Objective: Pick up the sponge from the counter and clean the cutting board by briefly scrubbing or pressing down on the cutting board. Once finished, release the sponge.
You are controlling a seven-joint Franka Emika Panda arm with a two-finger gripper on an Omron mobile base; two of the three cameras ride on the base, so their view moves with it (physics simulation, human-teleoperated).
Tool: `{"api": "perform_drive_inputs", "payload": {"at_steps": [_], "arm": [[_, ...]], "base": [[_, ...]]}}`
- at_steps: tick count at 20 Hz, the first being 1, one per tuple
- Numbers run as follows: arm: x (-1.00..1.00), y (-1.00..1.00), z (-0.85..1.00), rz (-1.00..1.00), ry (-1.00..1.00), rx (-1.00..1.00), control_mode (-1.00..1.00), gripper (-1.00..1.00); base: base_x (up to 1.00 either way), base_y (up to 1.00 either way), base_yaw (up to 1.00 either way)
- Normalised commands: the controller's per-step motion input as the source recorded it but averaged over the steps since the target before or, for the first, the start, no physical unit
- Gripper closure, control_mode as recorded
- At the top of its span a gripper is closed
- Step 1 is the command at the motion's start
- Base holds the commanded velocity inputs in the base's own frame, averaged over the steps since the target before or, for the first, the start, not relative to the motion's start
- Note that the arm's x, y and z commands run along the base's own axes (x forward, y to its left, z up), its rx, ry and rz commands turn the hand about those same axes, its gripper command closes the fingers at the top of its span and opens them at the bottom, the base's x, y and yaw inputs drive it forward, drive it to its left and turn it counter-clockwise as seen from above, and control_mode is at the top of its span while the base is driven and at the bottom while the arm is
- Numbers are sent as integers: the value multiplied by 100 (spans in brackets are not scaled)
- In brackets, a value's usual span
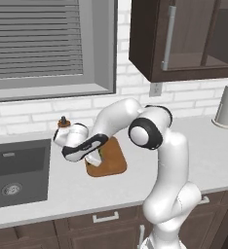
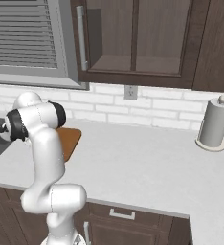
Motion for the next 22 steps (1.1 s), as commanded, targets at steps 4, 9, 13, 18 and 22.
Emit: {"api": "perform_drive_inputs", "payload": {"at_steps": [4, 9, 13, 18, 22], "arm": [[-26, -70, -45, 4, 0, -5, -100, 100], [-21, -87, -47, 6, 0, -2, -100, 100], [-19, -100, -41, 8, 0, 0, -100, 100], [-14, -100, -50, 9, 0, 0, -100, 100], [-2, -100, -57, 9, 0, 0, -100, 100]], "base": [[0, 0, 0], [0, 0, 0], [0, 0, 0], [0, 0, 0], [0, 0, 0]]}}
